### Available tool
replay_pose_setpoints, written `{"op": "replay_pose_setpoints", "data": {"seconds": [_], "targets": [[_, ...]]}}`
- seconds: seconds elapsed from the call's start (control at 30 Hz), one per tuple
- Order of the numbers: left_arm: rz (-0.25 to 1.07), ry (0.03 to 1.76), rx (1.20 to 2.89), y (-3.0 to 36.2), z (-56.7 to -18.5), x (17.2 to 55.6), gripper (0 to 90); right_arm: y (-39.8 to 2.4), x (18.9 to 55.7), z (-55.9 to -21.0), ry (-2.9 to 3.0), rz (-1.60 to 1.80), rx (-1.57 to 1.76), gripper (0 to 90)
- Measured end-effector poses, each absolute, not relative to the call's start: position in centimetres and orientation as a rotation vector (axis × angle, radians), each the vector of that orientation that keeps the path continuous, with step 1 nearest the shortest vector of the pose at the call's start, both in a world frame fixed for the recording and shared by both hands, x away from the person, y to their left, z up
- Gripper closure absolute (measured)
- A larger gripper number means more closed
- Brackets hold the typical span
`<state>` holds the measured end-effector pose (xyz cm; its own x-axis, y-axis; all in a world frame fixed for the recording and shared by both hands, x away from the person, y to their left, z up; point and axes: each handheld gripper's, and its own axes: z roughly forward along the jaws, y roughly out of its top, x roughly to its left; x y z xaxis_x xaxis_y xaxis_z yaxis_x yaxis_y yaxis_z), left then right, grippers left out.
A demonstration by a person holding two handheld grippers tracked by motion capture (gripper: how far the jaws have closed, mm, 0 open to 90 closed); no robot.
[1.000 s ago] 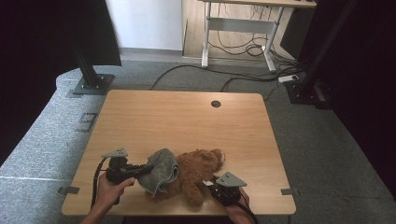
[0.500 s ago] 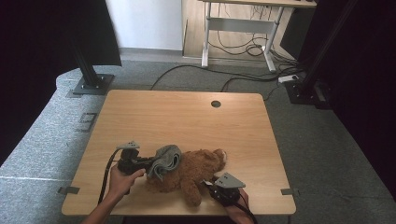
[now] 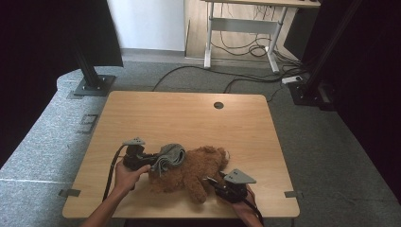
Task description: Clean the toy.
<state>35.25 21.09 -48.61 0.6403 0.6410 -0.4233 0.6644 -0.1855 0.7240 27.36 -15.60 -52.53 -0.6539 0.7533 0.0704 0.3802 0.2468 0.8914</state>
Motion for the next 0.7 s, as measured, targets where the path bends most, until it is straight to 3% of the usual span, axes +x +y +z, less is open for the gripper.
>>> {"op": "replay_pose_setpoints", "data": {"seconds": [0.33,0.57,0.7], "targets": [[-0.029,1.010,1.874,21.1,-48.6,34.8,80.5,-16.8,30.0,-47.6,2.083,1.467,1.110,31.1],[-0.027,1.013,1.874,21.1,-48.6,34.8,80.4,-15.1,33.9,-47.9,2.207,1.487,1.195,20.1],[-0.034,1.015,1.870,21.2,-48.6,34.8,80.4,-14.3,33.9,-48.8,2.246,1.461,1.202,20.3]]}}
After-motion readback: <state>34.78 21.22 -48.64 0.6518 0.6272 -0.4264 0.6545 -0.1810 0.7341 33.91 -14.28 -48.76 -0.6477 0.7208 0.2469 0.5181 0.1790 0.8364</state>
